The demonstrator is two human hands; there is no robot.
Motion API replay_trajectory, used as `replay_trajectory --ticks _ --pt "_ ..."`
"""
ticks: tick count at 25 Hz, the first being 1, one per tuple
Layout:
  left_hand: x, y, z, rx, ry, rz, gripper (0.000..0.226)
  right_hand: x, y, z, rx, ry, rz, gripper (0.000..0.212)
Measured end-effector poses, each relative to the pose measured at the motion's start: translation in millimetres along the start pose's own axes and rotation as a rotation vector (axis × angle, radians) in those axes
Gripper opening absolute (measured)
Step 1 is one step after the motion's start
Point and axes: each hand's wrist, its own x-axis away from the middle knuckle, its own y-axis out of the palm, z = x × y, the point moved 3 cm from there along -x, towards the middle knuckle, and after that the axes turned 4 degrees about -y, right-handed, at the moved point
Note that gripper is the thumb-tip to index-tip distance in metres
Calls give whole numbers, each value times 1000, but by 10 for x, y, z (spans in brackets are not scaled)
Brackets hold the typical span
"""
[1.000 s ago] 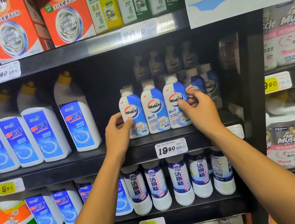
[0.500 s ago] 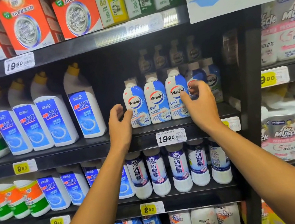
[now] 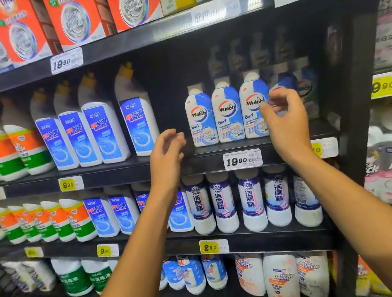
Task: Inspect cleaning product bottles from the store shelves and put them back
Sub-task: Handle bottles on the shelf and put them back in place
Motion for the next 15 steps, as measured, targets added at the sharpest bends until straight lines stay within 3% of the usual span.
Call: replay_trajectory --ticks 4,8,13,15 --pt "250 -298 70 47 5 9 14 394 107 -177 -119 -33 -78 12" --pt "603 -691 -155 66 -54 5 12 1010 308 -94 -206 -6 -266 20" --pt "1004 -1114 -850 91 -287 50 15 1588 774 426 -16 283 -473 15" --pt "1079 -1240 -1085 64 -367 38 15 1717 991 605 86 398 -509 34"
